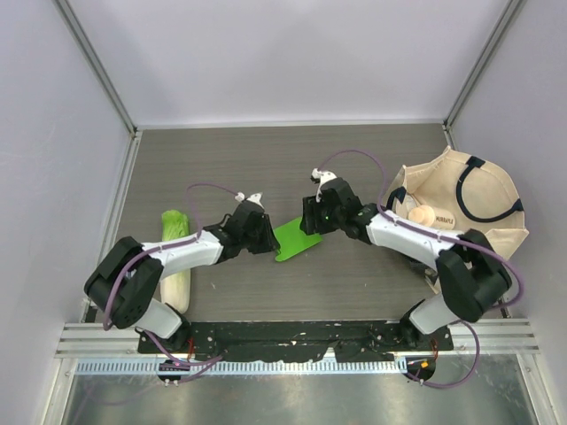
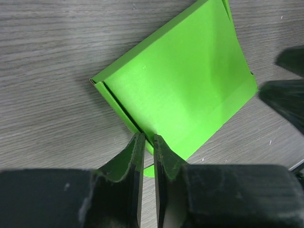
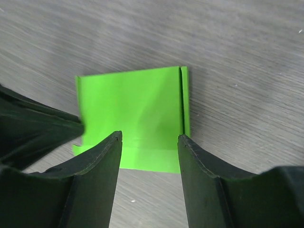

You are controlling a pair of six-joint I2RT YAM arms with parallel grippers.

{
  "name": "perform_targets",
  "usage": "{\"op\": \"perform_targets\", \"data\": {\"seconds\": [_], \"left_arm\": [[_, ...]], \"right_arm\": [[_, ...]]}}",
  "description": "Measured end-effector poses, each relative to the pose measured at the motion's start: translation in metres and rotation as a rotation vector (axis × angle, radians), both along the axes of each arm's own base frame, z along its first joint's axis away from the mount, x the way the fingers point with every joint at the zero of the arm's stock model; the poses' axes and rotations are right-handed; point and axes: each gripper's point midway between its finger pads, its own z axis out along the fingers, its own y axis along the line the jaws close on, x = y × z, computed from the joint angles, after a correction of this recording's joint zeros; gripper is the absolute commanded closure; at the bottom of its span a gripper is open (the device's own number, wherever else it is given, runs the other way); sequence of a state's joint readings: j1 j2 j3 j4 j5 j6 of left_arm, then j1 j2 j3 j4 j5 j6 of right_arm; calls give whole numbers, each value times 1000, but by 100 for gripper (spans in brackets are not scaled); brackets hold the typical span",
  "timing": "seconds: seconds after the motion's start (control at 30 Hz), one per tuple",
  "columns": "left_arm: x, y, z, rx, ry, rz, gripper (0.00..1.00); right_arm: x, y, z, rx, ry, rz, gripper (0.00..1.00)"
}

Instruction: Fold the paper box

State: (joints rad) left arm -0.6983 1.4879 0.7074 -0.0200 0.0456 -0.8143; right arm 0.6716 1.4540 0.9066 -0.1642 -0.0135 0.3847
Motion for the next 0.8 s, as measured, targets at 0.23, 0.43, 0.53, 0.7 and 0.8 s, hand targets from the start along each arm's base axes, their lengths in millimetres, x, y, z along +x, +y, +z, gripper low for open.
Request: {"op": "perform_targets", "data": {"seconds": [0.23,0.43,0.53,0.7,0.8], "left_arm": [[3,-1,-1,27,-2,-23,84],[3,-1,-4,46,6,-37,84],[3,2,-5,54,10,-41,80],[7,14,3,34,28,-19,52],[13,24,26,-29,2,23,36]], "right_arm": [[11,-15,-49,-30,98,93,47],[21,-20,-71,0,130,96,63],[23,-15,-70,33,107,102,68],[24,-9,-70,106,73,90,70],[24,-7,-70,132,67,84,71]]}}
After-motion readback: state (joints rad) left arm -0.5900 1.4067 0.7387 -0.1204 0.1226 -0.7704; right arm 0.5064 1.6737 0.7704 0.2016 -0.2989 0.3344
